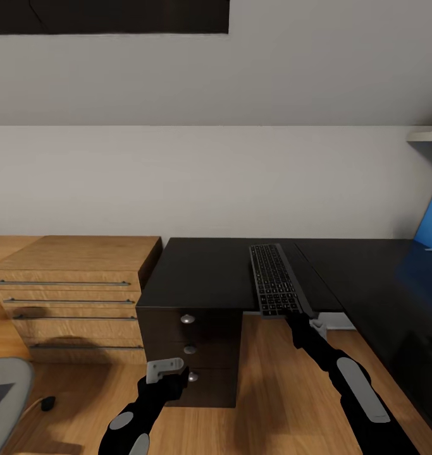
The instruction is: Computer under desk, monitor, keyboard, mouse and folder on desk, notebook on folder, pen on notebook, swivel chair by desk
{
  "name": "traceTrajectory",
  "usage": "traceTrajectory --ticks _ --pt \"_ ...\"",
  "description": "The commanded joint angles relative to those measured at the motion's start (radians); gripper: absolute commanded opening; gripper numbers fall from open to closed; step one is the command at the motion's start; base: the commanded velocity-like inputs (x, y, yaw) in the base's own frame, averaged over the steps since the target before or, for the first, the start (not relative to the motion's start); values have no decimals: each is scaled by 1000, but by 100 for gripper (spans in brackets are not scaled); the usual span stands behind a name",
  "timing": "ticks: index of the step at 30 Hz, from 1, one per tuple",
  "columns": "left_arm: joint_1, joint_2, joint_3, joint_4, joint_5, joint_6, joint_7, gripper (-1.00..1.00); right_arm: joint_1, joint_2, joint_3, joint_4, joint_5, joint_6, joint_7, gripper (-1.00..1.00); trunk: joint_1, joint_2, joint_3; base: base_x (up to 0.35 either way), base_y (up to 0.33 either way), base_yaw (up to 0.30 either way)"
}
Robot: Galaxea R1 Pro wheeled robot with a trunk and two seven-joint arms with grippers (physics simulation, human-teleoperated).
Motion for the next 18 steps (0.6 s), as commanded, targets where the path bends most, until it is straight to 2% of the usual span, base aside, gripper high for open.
traceTrajectory --ticks 1,18 --pt "-1 0 -2 -1 10 3 9 100 -1 0 -2 0 -5 5 3 -100 0 0 -1 0 0 0" --pt "-1 0 -3 -1 9 3 9 100 -1 0 -2 -1 -5 7 2 -100 0 0 -1 0 0 0"
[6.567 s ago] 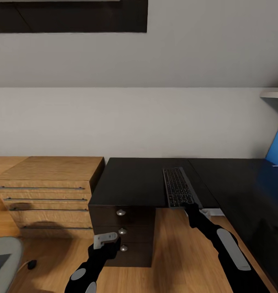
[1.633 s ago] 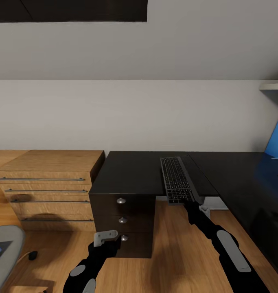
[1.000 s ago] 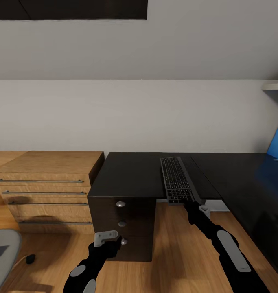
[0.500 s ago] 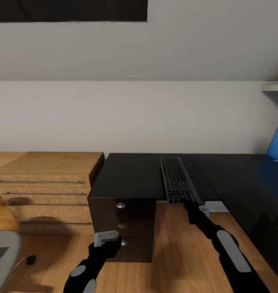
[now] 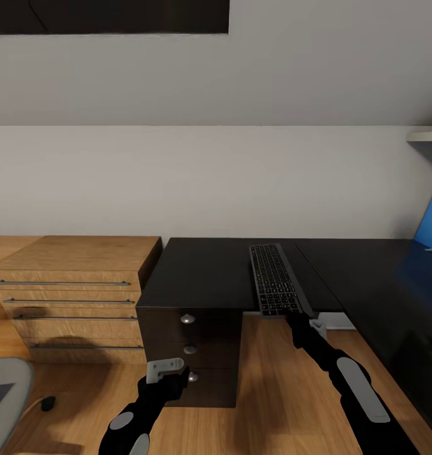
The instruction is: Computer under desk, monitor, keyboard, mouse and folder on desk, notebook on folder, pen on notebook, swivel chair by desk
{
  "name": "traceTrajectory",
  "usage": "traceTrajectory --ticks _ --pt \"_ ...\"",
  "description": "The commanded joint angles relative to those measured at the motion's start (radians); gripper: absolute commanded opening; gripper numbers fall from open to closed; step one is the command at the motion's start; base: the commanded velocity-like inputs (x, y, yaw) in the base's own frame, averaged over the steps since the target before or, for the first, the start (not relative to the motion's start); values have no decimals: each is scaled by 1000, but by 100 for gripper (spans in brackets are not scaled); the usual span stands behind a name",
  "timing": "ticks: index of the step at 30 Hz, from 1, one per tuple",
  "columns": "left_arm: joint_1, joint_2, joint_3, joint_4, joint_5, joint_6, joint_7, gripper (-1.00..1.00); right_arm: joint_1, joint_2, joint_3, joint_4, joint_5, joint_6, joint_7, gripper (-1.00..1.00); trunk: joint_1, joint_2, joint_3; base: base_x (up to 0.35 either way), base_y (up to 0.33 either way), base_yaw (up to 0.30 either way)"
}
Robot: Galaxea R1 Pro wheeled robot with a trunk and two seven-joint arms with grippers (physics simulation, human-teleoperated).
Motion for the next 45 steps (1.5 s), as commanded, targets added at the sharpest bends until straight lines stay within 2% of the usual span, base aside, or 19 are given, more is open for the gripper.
traceTrajectory --ticks 1,26,45 --pt "-1 0 -1 -1 10 3 9 100 -1 0 -2 0 -5 5 4 100 0 0 -1 0 0 0" --pt "-1 2 -1 2 10 1 9 100 -1 -1 -2 -6 -5 7 5 100 0 0 -1 -4 0 0" --pt "-1 2 -1 2 9 1 9 100 -1 -1 -2 -4 -3 7 5 100 0 0 -1 -305 0 0"
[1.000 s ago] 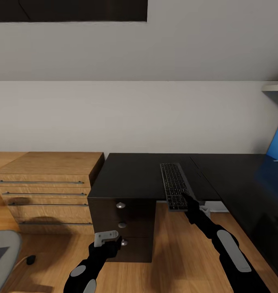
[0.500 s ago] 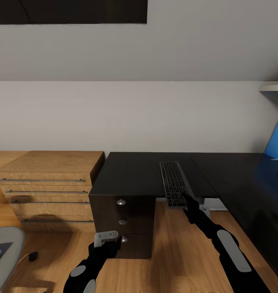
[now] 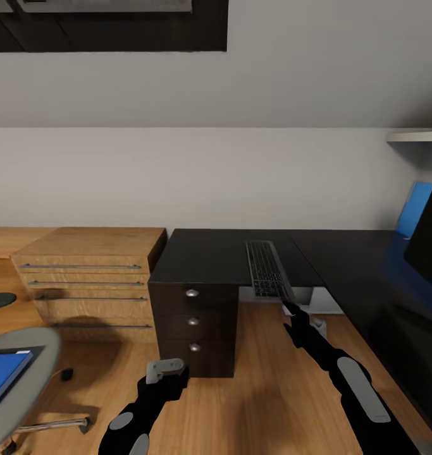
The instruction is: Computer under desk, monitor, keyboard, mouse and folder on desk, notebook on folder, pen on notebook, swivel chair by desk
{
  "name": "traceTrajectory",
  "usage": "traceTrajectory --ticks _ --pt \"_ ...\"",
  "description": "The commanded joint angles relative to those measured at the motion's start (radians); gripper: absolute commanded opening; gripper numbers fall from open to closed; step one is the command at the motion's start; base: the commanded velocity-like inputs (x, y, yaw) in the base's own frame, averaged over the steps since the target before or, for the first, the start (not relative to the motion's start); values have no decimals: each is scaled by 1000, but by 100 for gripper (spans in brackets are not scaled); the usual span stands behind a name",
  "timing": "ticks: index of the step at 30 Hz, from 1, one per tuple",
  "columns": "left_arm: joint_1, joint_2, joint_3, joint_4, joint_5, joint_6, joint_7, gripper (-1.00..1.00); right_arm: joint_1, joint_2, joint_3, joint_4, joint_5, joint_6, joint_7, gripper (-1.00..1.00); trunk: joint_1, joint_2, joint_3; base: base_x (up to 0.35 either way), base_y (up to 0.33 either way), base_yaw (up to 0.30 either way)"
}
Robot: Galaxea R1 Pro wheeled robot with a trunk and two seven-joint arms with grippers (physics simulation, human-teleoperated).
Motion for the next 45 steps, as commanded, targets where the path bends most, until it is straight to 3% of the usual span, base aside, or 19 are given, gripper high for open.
traceTrajectory --ticks 1,11,23,29,32,33,36,37,41,42,45 --pt "-1 0 -2 -1 10 3 9 100 -1 0 -2 0 -3 5 2 100 -1 -1 -1 -326 0 0" --pt "-1 0 -2 14 12 2 9 100 -1 3 4 5 16 4 0 100 -1 -1 -1 -331 -19 0" --pt "0 7 2 51 13 -1 10 100 -1 12 60 30 190 -2 5 100 -1 -1 -1 -149 -54 0" --pt "0 44 6 121 15 -2 12 100 -1 22 105 53 249 -5 2 100 -8 13 5 -11 -4 0" --pt "0 56 13 154 16 -4 14 100 -1 25 160 76 322 -17 -5 100 -20 34 15 -3 -1 0" --pt "0 60 29 171 16 -4 14 100 -1 26 194 92 384 -38 -17 100 -24 41 18 -2 -1 0" --pt "0 62 62 194 17 -5 13 100 -1 29 226 112 473 -89 -53 100 -35 62 27 -1 0 0" --pt "0 62 81 207 17 -4 12 100 -1 36 240 123 518 -126 -94 100 -39 69 30 0 0 0" --pt "0 61 101 241 18 -4 11 100 0 61 267 146 588 -177 -220 100 -54 97 43 0 0 0" --pt "0 61 107 256 18 -4 10 100 1 70 291 161 625 -191 -299 100 -58 104 46 0 0 0" --pt "0 60 113 271 18 -4 10 100 1 80 350 196 692 -203 -420 100 -70 125 55 0 0 0"
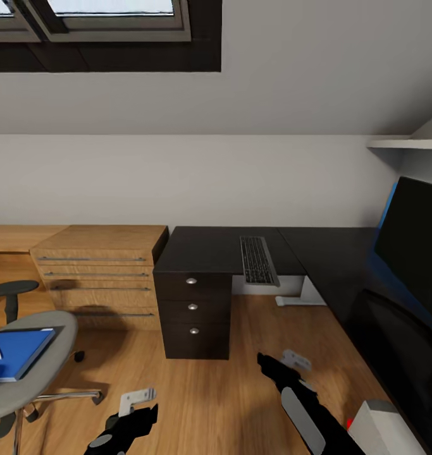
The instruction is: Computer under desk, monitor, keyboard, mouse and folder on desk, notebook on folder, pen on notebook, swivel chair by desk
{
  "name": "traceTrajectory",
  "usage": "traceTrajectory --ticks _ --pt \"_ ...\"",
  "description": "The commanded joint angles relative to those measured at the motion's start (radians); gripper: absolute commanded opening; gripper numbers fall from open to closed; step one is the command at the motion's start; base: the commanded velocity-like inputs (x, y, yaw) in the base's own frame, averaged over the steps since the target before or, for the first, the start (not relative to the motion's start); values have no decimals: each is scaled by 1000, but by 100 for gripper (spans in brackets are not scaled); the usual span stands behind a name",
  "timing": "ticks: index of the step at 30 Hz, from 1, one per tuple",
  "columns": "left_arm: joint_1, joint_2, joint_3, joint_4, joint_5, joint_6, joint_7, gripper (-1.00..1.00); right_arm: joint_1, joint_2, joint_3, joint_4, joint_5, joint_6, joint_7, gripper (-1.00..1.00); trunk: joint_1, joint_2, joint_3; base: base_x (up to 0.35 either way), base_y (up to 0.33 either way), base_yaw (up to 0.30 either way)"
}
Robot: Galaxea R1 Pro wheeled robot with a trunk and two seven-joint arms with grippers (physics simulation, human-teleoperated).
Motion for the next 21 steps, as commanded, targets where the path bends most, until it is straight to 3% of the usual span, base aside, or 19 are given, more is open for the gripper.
traceTrajectory --ticks 1,2,3,8,12,16,19,21 --pt "-1 1 -2 2 11 2 10 100 -1 1 29 11 20 -1 -49 100 -4 7 2 0 0 0" --pt "-1 1 -2 4 11 2 9 100 -1 3 54 24 43 -3 -87 100 -8 14 5 0 0 0" --pt "-1 1 0 10 11 2 9 100 -1 6 105 44 85 -9 -154 100 -12 21 8 0 0 0" --pt "-1 1 1 61 11 2 7 100 2 10 223 81 152 -47 -268 100 -31 56 24 0 0 0" --pt "-1 1 1 112 11 0 7 100 25 11 267 93 167 -116 -309 100 -46 84 37 0 0 0" --pt "-1 0 0 217 10 -16 6 100 81 7 301 100 175 -190 -328 100 -62 112 49 0 0 0" --pt "-1 -1 1 279 10 -62 5 100 117 3 318 104 177 -211 -331 100 -73 133 59 0 0 0" --pt "-1 -2 1 331 9 -134 6 100 140 0 333 116 179 -222 -332 100 -81 147 65 0 0 0"
